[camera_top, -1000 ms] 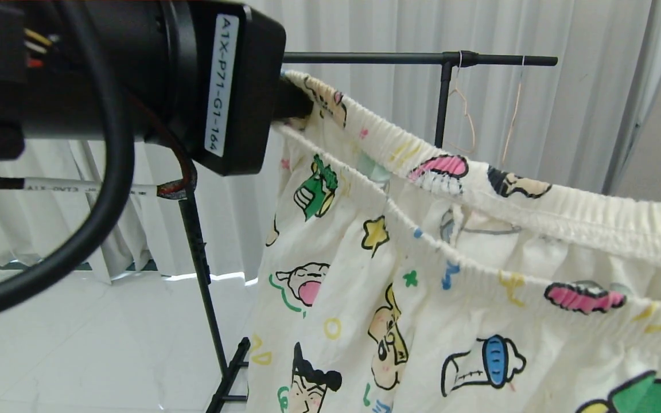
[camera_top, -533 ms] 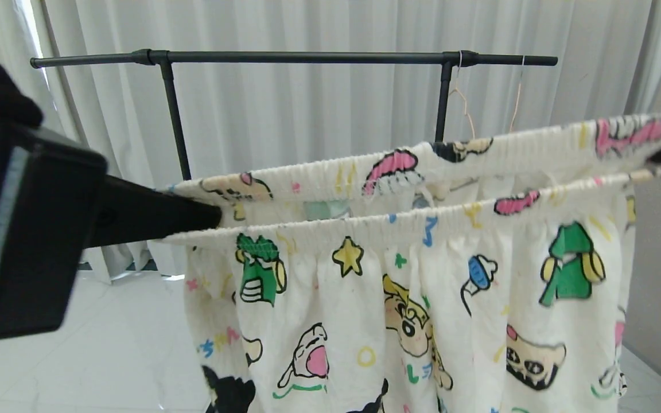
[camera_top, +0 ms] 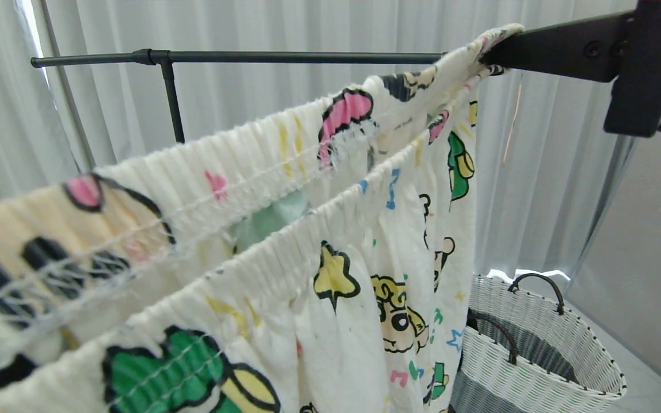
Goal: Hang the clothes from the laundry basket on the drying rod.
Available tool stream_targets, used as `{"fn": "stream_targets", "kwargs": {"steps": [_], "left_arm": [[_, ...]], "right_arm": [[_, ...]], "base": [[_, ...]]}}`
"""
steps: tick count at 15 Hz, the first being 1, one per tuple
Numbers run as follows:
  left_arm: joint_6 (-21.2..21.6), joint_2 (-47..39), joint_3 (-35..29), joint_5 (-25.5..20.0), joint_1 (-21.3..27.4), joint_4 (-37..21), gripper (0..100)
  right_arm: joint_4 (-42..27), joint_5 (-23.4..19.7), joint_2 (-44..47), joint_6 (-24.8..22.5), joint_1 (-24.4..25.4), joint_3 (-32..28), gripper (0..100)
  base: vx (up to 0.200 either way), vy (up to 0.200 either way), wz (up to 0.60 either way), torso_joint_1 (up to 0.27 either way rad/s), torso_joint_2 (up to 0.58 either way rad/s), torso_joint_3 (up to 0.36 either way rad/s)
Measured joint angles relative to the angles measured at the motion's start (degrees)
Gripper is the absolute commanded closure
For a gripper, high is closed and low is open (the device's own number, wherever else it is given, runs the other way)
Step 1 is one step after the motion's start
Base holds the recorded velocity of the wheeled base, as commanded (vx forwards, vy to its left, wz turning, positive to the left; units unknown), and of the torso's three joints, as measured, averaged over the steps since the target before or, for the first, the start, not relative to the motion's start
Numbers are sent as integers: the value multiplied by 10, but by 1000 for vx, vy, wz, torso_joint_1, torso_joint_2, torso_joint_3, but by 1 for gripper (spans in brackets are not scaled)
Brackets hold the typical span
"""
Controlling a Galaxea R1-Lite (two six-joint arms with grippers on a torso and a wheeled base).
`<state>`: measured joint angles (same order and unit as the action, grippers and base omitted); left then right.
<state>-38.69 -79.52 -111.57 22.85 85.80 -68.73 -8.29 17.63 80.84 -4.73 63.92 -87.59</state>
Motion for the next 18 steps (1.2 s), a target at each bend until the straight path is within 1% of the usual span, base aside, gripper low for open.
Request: {"fn": "stream_targets", "kwargs": {"steps": [1,3,4,5,7,8,9,10,11,13,15,18], "left_arm": [[4,1,-2,12,7,0,100],[36,1,4,64,11,0,100],[67,1,11,93,10,0,100],[101,0,15,113,0,0,100],[177,-2,20,131,-48,4,100],[211,-3,20,133,-75,17,100],[231,-6,20,135,-96,54,100],[244,-11,20,136,-113,88,100],[251,-18,20,137,-125,134,100],[268,-38,14,151,-143,196,100],[273,-51,9,160,-147,206,100],[273,-58,8,175,-148,207,100]], "right_arm": [[-2,3,2,-1,0,0,100],[-30,14,-7,-1,-6,-1,100],[-57,22,-19,-1,-12,-1,100],[-96,28,-35,-1,-17,0,100],[-187,33,-79,0,-29,1,100],[-230,34,-101,0,-31,2,100],[-262,34,-120,0,-29,2,100],[-277,34,-137,0,-21,3,100],[-283,34,-147,0,-5,3,100],[-287,37,-155,0,38,5,100],[-286,51,-150,-6,55,9,100],[-286,83,-144,-7,60,10,100]], "base": [[0,0,0,0,0,0],[0,0,0,0,0,0],[0,0,0,0,0,0],[0,0,0,0,0,0],[0,0,0,0,0,0],[0,0,0,0,0,0],[0,0,0,0,0,0],[0,0,0,0,0,0],[0,0,0,0,0,0],[0,0,0,0,0,0],[0,0,0,0,0,0],[0,0,0,0,0,0]]}}
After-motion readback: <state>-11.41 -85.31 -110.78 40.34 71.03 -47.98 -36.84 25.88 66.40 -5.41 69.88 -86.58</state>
